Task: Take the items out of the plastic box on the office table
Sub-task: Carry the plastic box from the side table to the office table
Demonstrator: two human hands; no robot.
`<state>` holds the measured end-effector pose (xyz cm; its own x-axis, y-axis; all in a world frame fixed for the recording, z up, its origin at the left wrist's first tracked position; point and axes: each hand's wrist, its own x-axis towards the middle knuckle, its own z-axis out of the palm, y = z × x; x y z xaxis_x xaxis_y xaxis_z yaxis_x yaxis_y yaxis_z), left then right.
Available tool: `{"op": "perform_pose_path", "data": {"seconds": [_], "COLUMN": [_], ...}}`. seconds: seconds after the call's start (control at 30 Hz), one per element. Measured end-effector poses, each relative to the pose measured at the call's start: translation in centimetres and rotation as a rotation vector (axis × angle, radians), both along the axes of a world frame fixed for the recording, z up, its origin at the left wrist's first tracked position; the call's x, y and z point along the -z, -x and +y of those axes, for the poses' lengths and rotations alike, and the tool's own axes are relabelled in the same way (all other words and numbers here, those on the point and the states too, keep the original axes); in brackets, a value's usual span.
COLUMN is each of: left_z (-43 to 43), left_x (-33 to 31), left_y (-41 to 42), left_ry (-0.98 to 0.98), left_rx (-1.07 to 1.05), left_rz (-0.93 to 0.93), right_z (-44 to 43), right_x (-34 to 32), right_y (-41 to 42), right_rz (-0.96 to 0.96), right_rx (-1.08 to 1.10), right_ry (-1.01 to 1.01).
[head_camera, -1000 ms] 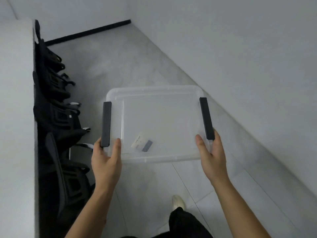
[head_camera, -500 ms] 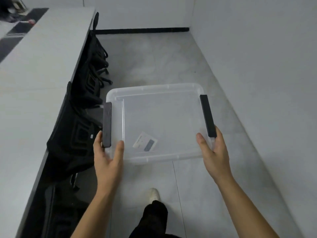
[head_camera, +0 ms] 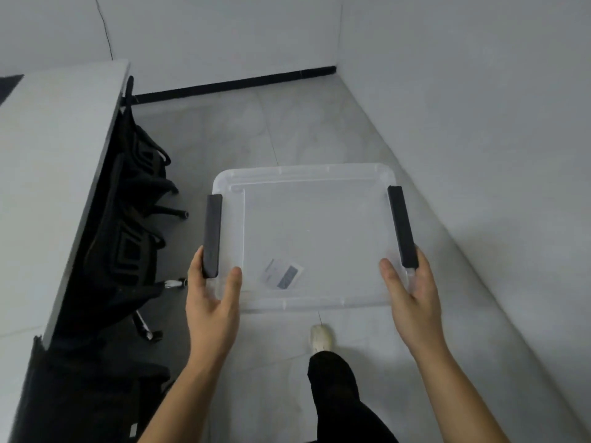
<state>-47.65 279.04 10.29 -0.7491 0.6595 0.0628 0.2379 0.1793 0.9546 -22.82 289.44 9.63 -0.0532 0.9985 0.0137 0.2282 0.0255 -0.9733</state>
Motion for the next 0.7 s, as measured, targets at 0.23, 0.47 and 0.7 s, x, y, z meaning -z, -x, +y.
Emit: {"op": "perform_pose_path", "data": {"seconds": [0.23, 0.47, 0.7], "left_z": [19.8, 35.1, 53.7], "left_x": [-2.2, -2.2, -0.8], "left_y": [11.9, 26.0, 42.7], "left_ry": [0.015, -0.034, -0.061], "left_rx": [-0.106, -0.304, -0.329], "left_rz": [0.036, 0.023, -0.030], "right_z": [22.7, 42.7, 61.9], "right_x": [-0.4, -1.9, -1.3], "right_y": [13.5, 31.0, 48.5], "right_rz": [0.028, -0.014, -0.061], "right_rx": [-0.117, -0.321, -0.333], "right_ry": [0.065, 0.021, 0.009]}}
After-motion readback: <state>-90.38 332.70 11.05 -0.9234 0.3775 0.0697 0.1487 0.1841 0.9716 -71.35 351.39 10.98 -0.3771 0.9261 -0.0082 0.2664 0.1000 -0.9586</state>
